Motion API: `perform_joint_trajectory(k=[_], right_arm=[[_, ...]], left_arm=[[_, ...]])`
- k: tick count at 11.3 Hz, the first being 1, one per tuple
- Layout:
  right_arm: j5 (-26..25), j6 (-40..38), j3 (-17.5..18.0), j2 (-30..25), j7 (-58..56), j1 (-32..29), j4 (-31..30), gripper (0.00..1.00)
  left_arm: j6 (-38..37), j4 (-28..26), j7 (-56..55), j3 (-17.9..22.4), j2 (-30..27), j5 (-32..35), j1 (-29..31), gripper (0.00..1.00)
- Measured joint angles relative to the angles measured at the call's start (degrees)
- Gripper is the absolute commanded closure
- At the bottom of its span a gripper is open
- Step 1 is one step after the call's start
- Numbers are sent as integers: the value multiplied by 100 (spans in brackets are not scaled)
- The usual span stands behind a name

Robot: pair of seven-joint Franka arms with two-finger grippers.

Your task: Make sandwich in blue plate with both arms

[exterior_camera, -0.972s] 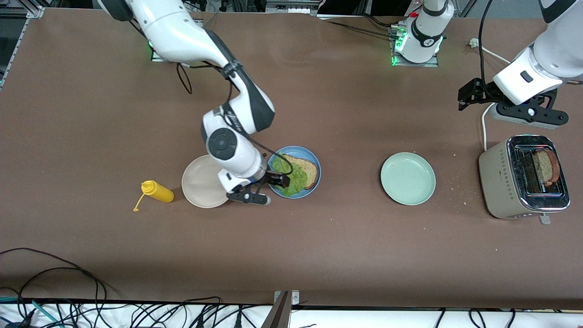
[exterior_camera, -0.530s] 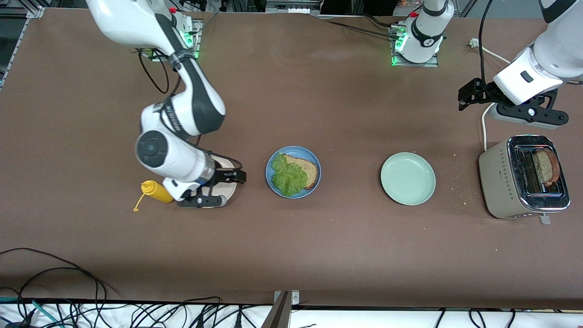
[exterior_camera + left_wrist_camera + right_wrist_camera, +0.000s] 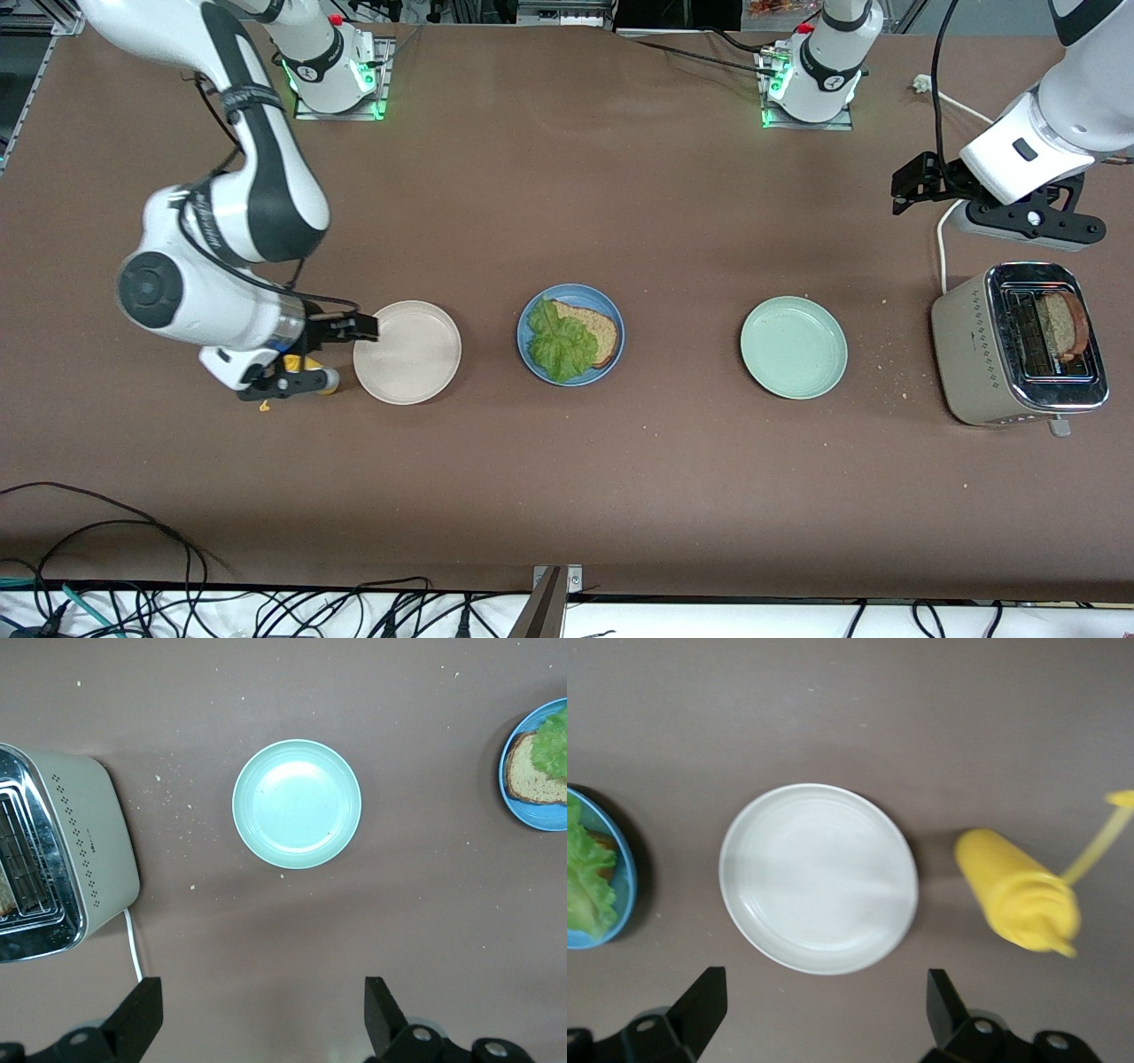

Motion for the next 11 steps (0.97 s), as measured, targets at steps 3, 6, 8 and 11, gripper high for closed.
perform_joint_trajectory(k=[3, 6, 8, 11], right_arm=[[-251, -481, 2, -362, -389, -367, -34, 0], [-470, -764, -53, -592, -772, -691, -69, 0], [-481, -835, -223, -745, -836, -737, -90, 0], [-485, -888, -437, -1157, -841, -745, -131, 0]], left_arm=[[-5, 0, 0, -3, 1, 0, -1, 0], [-26, 0, 0, -2, 1, 0, 0, 0], [-36, 0, 0, -1, 1, 0, 0, 0], [-59, 0, 0, -30, 82, 0, -33, 0]])
